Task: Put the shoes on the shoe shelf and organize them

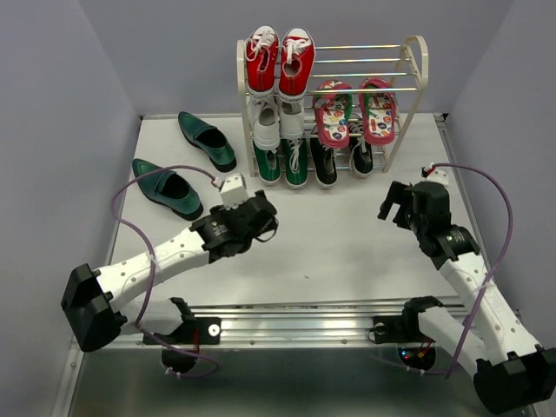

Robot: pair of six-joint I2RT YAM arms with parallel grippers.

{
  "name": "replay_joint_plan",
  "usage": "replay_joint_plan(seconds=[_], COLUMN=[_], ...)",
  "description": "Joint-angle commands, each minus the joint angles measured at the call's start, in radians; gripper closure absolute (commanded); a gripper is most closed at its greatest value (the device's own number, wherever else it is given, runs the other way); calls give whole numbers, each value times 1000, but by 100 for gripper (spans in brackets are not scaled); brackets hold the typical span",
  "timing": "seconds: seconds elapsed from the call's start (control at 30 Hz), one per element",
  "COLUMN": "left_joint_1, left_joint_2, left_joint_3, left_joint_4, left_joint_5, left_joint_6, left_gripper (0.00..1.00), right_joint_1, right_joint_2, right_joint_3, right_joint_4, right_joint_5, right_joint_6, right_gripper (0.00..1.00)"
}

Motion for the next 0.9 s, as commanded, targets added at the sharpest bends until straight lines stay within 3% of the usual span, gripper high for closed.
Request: replay_joint_plan(seconds=[0.0, 0.2, 0.37, 0.53, 0.7, 0.87], left_joint_1=[219, 489, 696, 816, 876, 908], left_joint_2=[-83, -148, -126, -20, 75, 58], left_joint_3=[-84, -72, -58, -28, 21, 3], left_joint_4=[-3, -21, 86, 108, 63, 118], left_joint_5=[101, 42, 144, 245, 223, 218], left_joint_6=[-81, -20, 112, 151, 117, 108], left_gripper=[1, 1, 1, 1, 1, 1], right_joint_1=[8, 8, 8, 8, 8, 8], right_joint_2=[45, 93, 123, 128, 126, 126], right_joint_3=[-7, -2, 1, 1, -3, -3], right_joint_4=[35, 40, 40, 41, 40, 40], right_joint_5=[-73, -85, -94, -90, -88, -96], right_joint_6=[-18, -23, -20, -22, -20, -22], right_gripper=[0, 0, 0, 0, 0, 0])
